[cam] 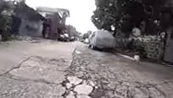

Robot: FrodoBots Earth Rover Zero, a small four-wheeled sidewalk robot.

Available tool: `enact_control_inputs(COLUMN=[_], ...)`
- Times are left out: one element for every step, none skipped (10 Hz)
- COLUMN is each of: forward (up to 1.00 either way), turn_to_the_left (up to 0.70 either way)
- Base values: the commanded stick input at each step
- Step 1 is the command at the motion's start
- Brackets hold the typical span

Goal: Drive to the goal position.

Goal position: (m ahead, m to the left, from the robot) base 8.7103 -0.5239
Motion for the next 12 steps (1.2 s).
enact_control_inputs(forward=[1.00,1.00,1.00,1.00,1.00,1.00,1.00,1.00,1.00,1.00,1.00,1.00], turn_to_the_left=[0.00,0.00,0.00,0.00,0.00,0.00,0.00,0.00,0.00,0.00,0.00,0.00])
